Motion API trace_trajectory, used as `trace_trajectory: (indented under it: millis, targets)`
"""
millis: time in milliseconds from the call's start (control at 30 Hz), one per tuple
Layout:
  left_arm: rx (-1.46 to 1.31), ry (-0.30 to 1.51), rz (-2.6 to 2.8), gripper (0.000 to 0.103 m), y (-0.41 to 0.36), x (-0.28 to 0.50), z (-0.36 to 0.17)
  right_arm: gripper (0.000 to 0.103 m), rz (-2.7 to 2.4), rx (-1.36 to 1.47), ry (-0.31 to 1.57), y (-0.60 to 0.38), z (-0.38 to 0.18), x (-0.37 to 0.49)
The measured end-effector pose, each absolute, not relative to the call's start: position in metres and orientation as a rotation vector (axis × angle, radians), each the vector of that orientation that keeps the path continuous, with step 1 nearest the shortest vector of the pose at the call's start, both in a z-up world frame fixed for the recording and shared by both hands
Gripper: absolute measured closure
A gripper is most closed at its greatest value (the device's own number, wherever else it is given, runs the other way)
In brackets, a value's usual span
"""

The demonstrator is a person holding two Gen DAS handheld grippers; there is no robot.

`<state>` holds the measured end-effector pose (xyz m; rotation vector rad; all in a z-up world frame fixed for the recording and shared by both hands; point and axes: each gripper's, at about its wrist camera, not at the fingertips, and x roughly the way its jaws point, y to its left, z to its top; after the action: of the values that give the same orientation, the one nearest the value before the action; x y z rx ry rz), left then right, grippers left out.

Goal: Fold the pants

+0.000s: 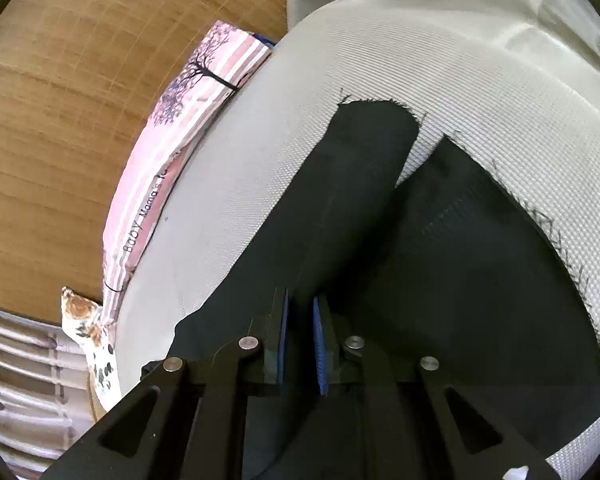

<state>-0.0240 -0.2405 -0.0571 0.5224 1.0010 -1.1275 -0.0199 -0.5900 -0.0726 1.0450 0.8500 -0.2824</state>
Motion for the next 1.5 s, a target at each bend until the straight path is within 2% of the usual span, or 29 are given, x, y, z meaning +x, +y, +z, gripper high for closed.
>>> trace_trajectory:
  millis: [133,600,933,967,1067,1300,1500]
  targets:
    - [0.516,1.005,-1.129,0.064,-0.24,-0.024,-0.058,0.091,-0.289,1.047,0.858,-0.59,-0.07,-0.017]
    - [0.514,0.994,-1.104,0.064,-0.248,-0.012,-0.068,0.093,-0.273,1.039,0.845,-0.591,-0.053,-0.006]
    - [0.454,1.014,-1.07,0.09,-0.241,0.003,-0.07,0.092,-0.178,0.987,0.833,-0.573,-0.038,0.061]
    - [0.44,1.022,-1.069,0.091,-0.24,0.005,-0.071,0.09,-0.147,0.995,0.822,-0.57,-0.037,0.069]
    - [0.381,1.055,-1.066,0.092,-0.236,0.012,-0.071,0.072,-0.099,1.029,0.821,-0.564,-0.037,0.092]
    - [0.313,1.08,-1.08,0.092,-0.23,0.018,-0.074,0.072,-0.142,0.996,0.804,-0.58,-0.037,0.074]
    - [0.299,1.081,-1.085,0.092,-0.23,0.019,-0.074,0.073,-0.265,1.063,0.829,-0.611,-0.066,0.03]
